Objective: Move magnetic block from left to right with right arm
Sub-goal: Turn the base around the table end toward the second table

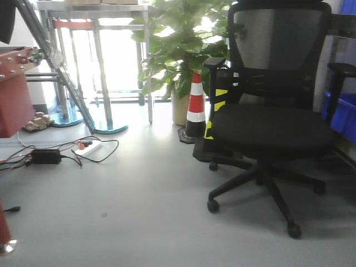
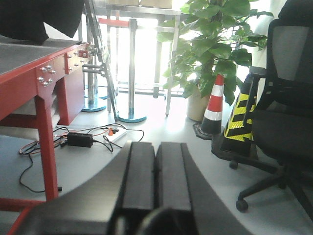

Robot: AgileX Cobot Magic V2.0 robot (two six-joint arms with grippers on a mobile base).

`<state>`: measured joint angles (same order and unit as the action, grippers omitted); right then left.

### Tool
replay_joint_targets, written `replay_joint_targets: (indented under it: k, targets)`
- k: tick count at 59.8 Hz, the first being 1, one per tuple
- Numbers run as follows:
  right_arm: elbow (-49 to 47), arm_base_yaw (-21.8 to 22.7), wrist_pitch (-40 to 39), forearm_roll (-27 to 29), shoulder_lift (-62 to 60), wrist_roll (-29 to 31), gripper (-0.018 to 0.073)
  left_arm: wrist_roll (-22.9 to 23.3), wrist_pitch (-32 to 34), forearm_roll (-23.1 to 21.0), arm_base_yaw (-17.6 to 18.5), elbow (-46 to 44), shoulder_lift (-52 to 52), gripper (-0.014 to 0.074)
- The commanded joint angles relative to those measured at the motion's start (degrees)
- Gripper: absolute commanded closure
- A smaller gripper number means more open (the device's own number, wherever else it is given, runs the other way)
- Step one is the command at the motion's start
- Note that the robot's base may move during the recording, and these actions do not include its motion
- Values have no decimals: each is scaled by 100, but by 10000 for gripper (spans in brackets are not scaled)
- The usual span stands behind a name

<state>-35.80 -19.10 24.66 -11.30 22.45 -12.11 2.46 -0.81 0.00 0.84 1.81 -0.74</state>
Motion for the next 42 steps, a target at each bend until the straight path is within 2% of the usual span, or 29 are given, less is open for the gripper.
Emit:
replay_joint_targets:
  k: [1, 42]
  targets:
    - [-147, 43, -513, -98, 35, 34, 303, 25, 515, 0, -12, 48, -75, 713]
    - [-148, 43, -519, -98, 35, 34, 303, 25, 515, 0, -12, 48, -64, 713]
